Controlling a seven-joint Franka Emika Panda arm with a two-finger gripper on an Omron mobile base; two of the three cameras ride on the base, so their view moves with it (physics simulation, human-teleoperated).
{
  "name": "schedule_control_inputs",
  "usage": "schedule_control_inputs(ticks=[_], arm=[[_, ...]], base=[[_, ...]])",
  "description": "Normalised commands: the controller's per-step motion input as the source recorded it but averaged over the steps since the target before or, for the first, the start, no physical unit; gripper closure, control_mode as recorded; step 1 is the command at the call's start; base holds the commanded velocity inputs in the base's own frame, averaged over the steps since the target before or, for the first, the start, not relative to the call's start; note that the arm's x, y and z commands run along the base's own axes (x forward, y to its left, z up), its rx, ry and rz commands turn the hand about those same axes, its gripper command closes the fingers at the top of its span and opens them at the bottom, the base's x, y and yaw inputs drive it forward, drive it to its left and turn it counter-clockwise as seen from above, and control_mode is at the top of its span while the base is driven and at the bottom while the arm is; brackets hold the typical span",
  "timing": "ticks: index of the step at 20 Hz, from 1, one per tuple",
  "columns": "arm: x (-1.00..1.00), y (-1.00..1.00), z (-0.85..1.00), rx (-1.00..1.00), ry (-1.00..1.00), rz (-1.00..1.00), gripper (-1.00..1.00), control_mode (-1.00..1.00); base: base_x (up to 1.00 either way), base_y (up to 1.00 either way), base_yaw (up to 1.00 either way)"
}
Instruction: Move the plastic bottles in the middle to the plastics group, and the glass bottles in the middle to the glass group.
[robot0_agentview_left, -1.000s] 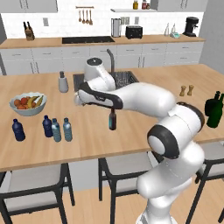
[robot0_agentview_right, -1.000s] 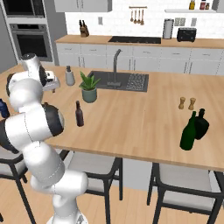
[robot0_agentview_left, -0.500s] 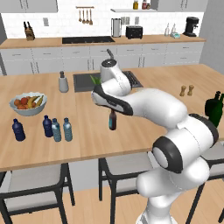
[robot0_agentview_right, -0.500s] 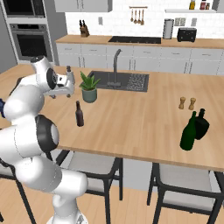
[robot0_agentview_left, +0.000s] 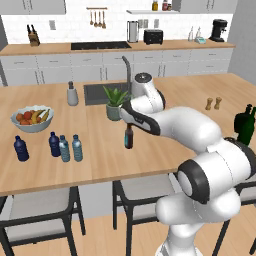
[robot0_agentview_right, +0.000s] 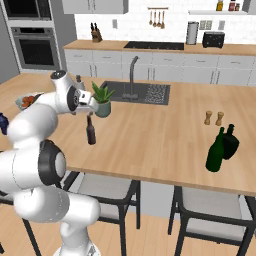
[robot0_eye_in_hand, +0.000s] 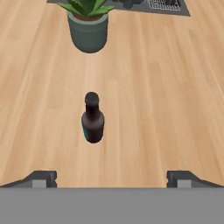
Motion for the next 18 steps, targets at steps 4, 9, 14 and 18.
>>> schedule_control_inputs(ticks=[4, 9, 14, 18], arm=[[0.34, -0.07, -0.24, 0.01, 0.00, 0.00, -1.00, -1.00], [0.41, 0.05, -0.17, 0.05, 0.00, 0.00, -1.00, -1.00], [0.23, 0.19, -0.01, 0.00, 0.01, 0.00, -1.00, -1.00], [0.08, 0.27, -0.11, 0.00, 0.03, 0.00, -1.00, -1.00]], base=[[0.00, 0.00, 0.00], [0.00, 0.00, 0.00], [0.00, 0.00, 0.00], [0.00, 0.00, 0.00]])
